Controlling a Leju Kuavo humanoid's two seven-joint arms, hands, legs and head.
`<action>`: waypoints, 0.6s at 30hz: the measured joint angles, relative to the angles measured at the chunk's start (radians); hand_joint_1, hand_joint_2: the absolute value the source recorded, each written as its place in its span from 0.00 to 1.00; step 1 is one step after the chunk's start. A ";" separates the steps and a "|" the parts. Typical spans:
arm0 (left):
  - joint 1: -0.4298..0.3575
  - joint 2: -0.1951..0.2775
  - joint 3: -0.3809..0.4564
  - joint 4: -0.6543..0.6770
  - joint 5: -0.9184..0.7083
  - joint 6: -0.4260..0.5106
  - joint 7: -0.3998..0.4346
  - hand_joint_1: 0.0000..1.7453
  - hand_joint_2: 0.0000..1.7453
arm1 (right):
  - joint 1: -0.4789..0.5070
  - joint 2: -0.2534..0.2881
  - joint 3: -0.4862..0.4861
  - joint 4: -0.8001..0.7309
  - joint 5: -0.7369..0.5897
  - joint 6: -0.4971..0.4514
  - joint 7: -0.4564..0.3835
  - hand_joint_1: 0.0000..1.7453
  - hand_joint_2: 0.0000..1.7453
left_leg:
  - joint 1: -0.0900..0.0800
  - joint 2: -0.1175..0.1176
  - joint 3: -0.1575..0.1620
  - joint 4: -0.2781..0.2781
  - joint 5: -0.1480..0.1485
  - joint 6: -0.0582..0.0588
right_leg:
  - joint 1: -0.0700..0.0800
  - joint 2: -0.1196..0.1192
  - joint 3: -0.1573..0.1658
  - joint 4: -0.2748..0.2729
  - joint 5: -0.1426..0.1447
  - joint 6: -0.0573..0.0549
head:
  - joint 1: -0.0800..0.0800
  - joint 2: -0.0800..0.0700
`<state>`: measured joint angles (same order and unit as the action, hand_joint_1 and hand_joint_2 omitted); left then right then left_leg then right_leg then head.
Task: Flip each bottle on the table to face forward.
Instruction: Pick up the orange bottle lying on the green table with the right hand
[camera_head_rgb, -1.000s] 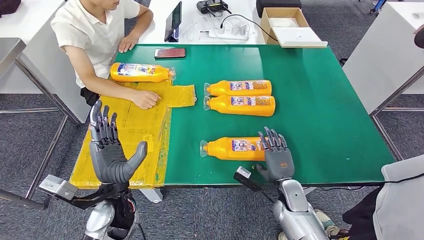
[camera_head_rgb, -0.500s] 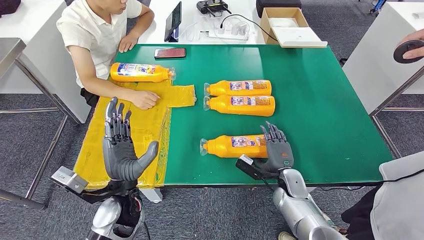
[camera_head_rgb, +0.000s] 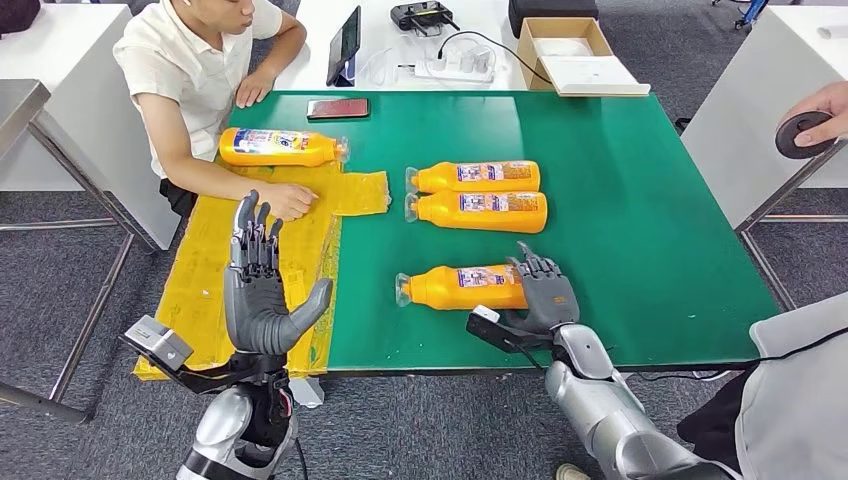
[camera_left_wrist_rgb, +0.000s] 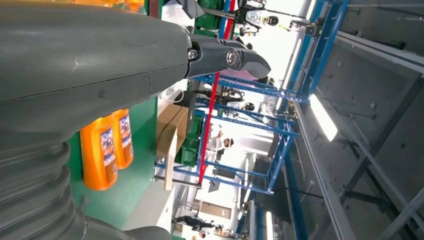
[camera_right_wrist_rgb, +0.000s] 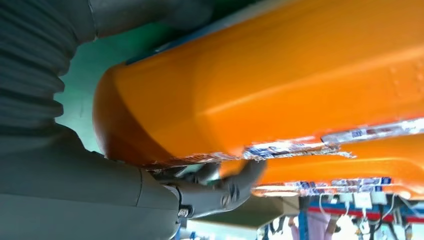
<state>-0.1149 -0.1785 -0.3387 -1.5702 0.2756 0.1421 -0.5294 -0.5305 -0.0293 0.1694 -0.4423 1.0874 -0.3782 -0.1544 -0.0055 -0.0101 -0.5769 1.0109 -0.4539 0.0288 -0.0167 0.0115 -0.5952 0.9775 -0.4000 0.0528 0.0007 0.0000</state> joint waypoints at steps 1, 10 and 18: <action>-0.003 0.000 -0.002 0.003 0.001 0.000 0.001 0.00 1.00 | -0.005 0.000 0.002 0.004 -0.008 0.017 -0.009 1.00 1.00 | 0.000 0.001 0.001 0.000 0.000 0.000 | 0.000 0.000 0.001 0.000 0.000 0.000 | 0.000 0.000; -0.021 0.000 -0.009 0.023 0.011 0.000 0.004 0.00 1.00 | -0.013 0.000 0.003 0.017 -0.073 0.065 -0.070 1.00 1.00 | 0.000 0.001 0.006 0.000 0.000 0.000 | 0.001 0.001 0.006 0.000 0.000 0.000 | 0.000 0.000; -0.025 0.000 -0.011 0.030 0.015 0.000 0.005 0.00 1.00 | -0.011 0.000 -0.004 0.019 -0.136 0.102 -0.125 1.00 1.00 | 0.000 0.002 0.008 0.000 0.000 0.000 | 0.001 0.001 0.007 0.000 0.000 0.000 | 0.000 0.000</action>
<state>-0.1402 -0.1783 -0.3498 -1.5400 0.2902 0.1422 -0.5246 -0.5418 -0.0295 0.1658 -0.4233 0.9511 -0.2763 -0.2791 -0.0051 -0.0080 -0.5689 1.0108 -0.4540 0.0286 -0.0160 0.0129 -0.5882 0.9771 -0.3999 0.0526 0.0007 -0.0002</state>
